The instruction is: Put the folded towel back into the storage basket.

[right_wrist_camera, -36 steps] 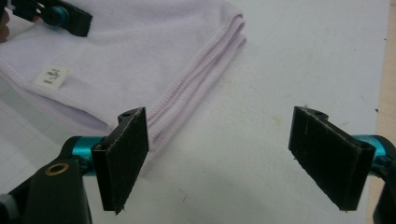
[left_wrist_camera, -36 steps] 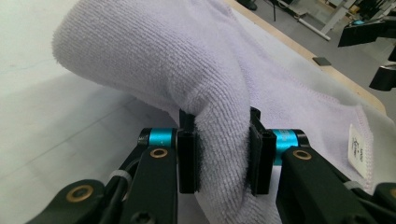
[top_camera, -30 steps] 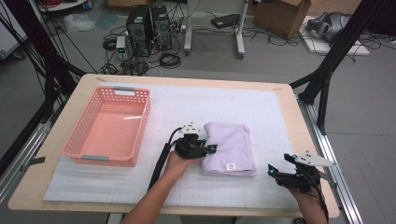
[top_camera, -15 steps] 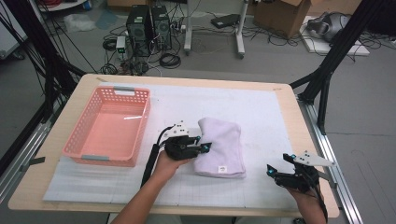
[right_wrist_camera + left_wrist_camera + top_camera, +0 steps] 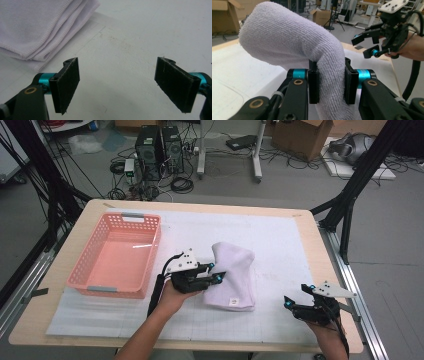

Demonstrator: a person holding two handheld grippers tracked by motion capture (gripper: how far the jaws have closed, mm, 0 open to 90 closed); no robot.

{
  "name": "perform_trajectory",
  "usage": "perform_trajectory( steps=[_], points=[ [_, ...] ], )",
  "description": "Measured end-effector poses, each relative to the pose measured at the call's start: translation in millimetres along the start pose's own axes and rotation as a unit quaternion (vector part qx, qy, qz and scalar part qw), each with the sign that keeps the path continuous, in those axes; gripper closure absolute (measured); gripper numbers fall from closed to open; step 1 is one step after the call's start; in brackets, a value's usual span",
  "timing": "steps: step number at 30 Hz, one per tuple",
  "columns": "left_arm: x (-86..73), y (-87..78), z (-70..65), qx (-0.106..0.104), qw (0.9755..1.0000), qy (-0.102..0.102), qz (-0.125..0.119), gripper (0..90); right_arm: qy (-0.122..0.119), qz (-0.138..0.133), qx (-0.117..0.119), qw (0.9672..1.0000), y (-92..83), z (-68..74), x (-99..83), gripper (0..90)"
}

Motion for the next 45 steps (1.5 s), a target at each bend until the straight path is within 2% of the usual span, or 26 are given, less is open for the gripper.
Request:
perform_trajectory(
  steps=[7, 17, 35, 45],
  points=[
    [9.3, -11.8, -3.8, -0.007, 0.9997, 0.02, -0.013, 72.7, -0.001, 0.001, 0.002, 1.0, 0.6, 1.6, 1.4, 19.1],
    [17.8, -29.6, -4.8, -0.009, 0.999, 0.026, -0.035, 72.7, 0.0, -0.001, 0.002, 1.0, 0.4, 2.5, 2.6, 19.1],
    [36.2, -63.2, 4.9, 0.015, 0.9972, 0.027, -0.069, 72.6, -0.004, -0.007, 0.004, 1.0, 1.7, 3.8, 5.9, 19.1],
    [52.9, -89.5, 10.0, 0.025, 0.9956, 0.034, -0.083, 72.6, -0.004, -0.007, 0.005, 1.0, 3.9, 5.6, 7.8, 19.1]
  ],
)
Point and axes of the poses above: each handheld gripper's, and its own axes: y roughly forward along the jaws, x roughly out of its top, z roughly to its left, the point moved 5 cm from there along y, roughly forward along the jaws, and after that the axes turned 11 degrees about -y, right-handed, at the moved point
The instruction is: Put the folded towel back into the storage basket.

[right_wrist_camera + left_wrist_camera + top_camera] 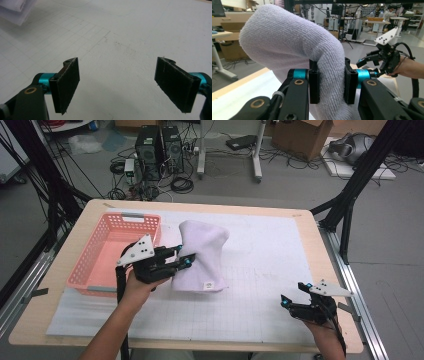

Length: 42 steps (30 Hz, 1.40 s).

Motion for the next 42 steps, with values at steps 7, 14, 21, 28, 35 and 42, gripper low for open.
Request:
perform_trajectory(
  steps=[7, 14, 21, 28, 35, 42],
  points=[
    [9.9, -14.7, 8.0, 0.013, 0.9999, -0.001, -0.009, 72.6, 0.0, 0.0, -0.002, 1.0, 0.1, -0.4, 0.0, 19.1],
    [22.2, -34.2, 21.2, 0.03, 0.9994, -0.002, -0.016, 72.6, 0.0, 0.0, -0.001, 1.0, 0.9, -0.1, 0.7, 19.1],
    [31.9, -51.6, 29.0, 0.043, 0.9987, 0.0, -0.027, 72.6, -0.001, 0.0, -0.001, 1.0, 1.7, 0.2, 1.7, 19.1],
    [37.9, -71.8, 37.7, 0.062, 0.9972, -0.004, -0.042, 72.6, 0.001, -0.002, -0.001, 1.0, 1.4, 0.5, 2.4, 19.2],
    [44.3, -93.7, 47.3, 0.081, 0.9953, -0.005, -0.052, 72.6, 0.0, -0.001, -0.003, 1.0, 1.6, 0.1, 2.3, 19.1],
    [52.2, -117.1, 60.3, 0.101, 0.993, -0.007, -0.059, 72.6, 0.0, -0.001, -0.004, 1.0, 2.0, 0.3, 2.8, 19.1]
  ],
)
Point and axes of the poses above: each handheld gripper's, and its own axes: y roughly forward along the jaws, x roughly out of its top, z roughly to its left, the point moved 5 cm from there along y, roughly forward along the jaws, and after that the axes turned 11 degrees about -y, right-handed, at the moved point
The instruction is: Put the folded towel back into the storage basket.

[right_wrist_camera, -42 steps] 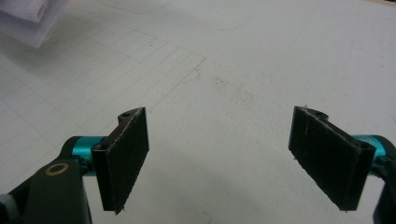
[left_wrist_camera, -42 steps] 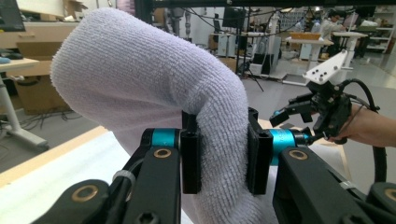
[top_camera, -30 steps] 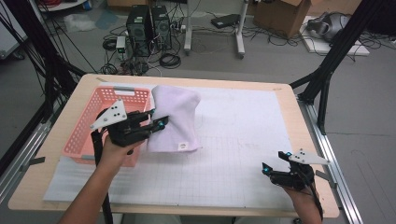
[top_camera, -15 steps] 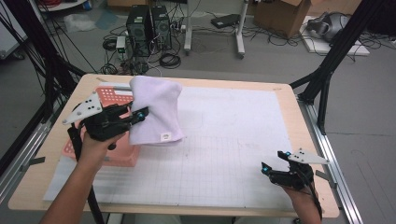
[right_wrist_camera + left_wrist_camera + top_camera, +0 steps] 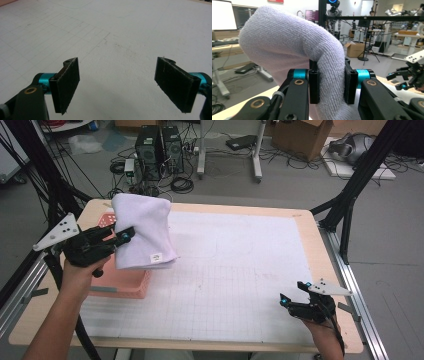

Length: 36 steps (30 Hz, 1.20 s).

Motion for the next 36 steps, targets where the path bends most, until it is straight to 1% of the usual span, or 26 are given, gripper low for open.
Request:
perform_trajectory(
  steps=[2, 3, 5, 6, 7, 8, 10, 11, 13, 16, 17, 20, 22, 25, 26, 27, 28, 29, 30, 32, 33, 36],
  points=[
    [2.9, -5.2, 4.5, 0.004, 1.0, -0.001, -0.003, 72.6, 0.0, 0.0, 0.0, 1.0, -0.1, 0.1, 0.1, 19.2],
    [2.9, -5.2, 4.5, 0.004, 1.0, -0.001, -0.003, 72.6, 0.0, 0.001, 0.0, 1.0, -0.1, 0.3, 0.1, 19.1],
    [8.0, -13.4, 10.6, 0.011, 0.9999, -0.002, -0.009, 72.6, 0.001, 0.0, -0.001, 1.0, 0.0, 0.3, 0.1, 19.1],
    [8.0, -13.4, 10.6, 0.011, 0.9999, -0.002, -0.009, 72.6, 0.001, 0.0, -0.001, 1.0, 0.1, 0.2, 0.2, 19.1],
    [11.0, -18.7, 15.2, 0.015, 0.9998, -0.004, -0.012, 72.6, 0.001, 0.0, -0.001, 1.0, 0.1, 0.2, 0.2, 19.1],
    [11.0, -18.7, 15.2, 0.015, 0.9998, -0.004, -0.012, 72.6, 0.001, 0.0, -0.001, 1.0, 0.1, 0.2, 0.2, 19.1],
    [14.4, -26.4, 21.1, 0.022, 0.9997, -0.003, -0.014, 72.6, 0.0, 0.001, -0.002, 1.0, 0.4, 0.2, 0.9, 19.1],
    [14.4, -26.4, 21.1, 0.022, 0.9997, -0.003, -0.014, 72.6, -0.002, 0.001, -0.002, 1.0, 0.7, 0.2, 1.0, 19.1],
    [15.9, -31.7, 24.5, 0.025, 0.9996, -0.001, -0.016, 72.6, -0.001, 0.002, -0.002, 1.0, 1.4, 0.3, 1.4, 19.1],
    [16.8, -39.1, 29.7, 0.032, 0.9993, -0.003, -0.02, 72.6, -0.001, 0.003, -0.003, 1.0, 2.2, 0.1, 1.7, 19.1],
    [16.3, -43.7, 33.4, 0.037, 0.9991, -0.004, -0.02, 72.6, -0.002, 0.003, -0.003, 1.0, 2.4, 0.2, 1.8, 19.1],
    [15.8, -47.4, 36.1, 0.042, 0.9989, -0.005, -0.022, 72.6, -0.001, 0.002, -0.003, 1.0, 2.8, 0.9, 2.0, 19.1],
    [14.6, -52.6, 40.6, 0.049, 0.9986, -0.005, -0.02, 72.6, -0.003, 0.003, -0.003, 1.0, 3.1, 0.9, 2.4, 19.1],
    [12.1, -57.2, 46.1, 0.056, 0.9982, -0.007, -0.021, 72.6, -0.003, 0.004, -0.004, 1.0, 3.2, 1.0, 2.4, 19.1],
    [12.1, -57.2, 46.1, 0.056, 0.9982, -0.007, -0.021, 72.6, -0.003, 0.005, -0.004, 1.0, 3.3, 1.1, 2.4, 19.1],
    [9.0, -59.8, 50.4, 0.06, 0.9979, -0.011, -0.019, 72.6, -0.004, 0.005, -0.004, 1.0, 3.4, 1.0, 2.2, 19.2],
    [9.0, -59.8, 50.4, 0.06, 0.9979, -0.011, -0.019, 72.6, -0.004, 0.005, -0.004, 1.0, 3.4, 0.9, 2.2, 19.1],
    [4.7, -61.7, 55.0, 0.064, 0.9977, -0.016, -0.017, 72.6, -0.003, 0.005, -0.005, 1.0, 3.4, 0.9, 2.2, 19.1],
    [4.7, -61.7, 55.0, 0.064, 0.9977, -0.016, -0.017, 72.6, -0.002, 0.005, -0.005, 1.0, 3.5, 0.8, 2.1, 19.2],
    [-0.2, -62.9, 59.4, 0.065, 0.9976, -0.021, -0.014, 72.6, -0.001, 0.006, -0.005, 1.0, 3.2, 0.6, 2.0, 19.1],
    [-5.0, -63.4, 64.6, 0.069, 0.9973, -0.025, -0.012, 72.5, -0.001, 0.006, -0.006, 1.0, 3.2, 0.1, 1.8, 19.1],
    [-11.4, -64.3, 72.8, 0.073, 0.9967, -0.035, -0.012, 72.5, -0.001, 0.007, -0.008, 0.9999, 3.1, -0.1, 1.7, 19.1]
  ],
)
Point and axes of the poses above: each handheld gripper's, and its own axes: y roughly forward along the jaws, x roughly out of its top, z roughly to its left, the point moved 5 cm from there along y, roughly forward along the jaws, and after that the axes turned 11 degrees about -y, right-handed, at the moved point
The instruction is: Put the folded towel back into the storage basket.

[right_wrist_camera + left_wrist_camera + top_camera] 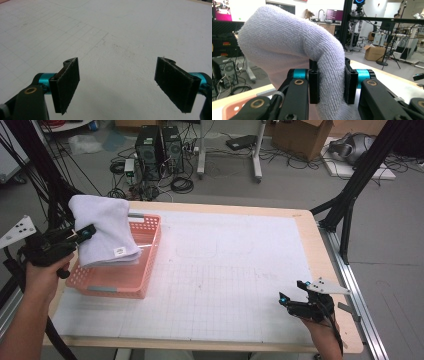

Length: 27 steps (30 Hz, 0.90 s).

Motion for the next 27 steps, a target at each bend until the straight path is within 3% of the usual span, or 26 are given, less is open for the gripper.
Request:
perform_trajectory(
  steps=[12, 27],
  points=[
    [-30.2, 3.9, 24.9, 0.018, 0.9991, -0.033, 0.021, 72.3, -0.002, 0.003, -0.003, 1.0, 0.1, -0.1, -0.9, 19.1],
    [-43.5, 13.9, 27.0, 0.017, 0.9981, -0.043, 0.04, 72.2, -0.003, 0.004, -0.003, 1.0, 1.0, 0.8, -0.5, 19.1]
  ],
)
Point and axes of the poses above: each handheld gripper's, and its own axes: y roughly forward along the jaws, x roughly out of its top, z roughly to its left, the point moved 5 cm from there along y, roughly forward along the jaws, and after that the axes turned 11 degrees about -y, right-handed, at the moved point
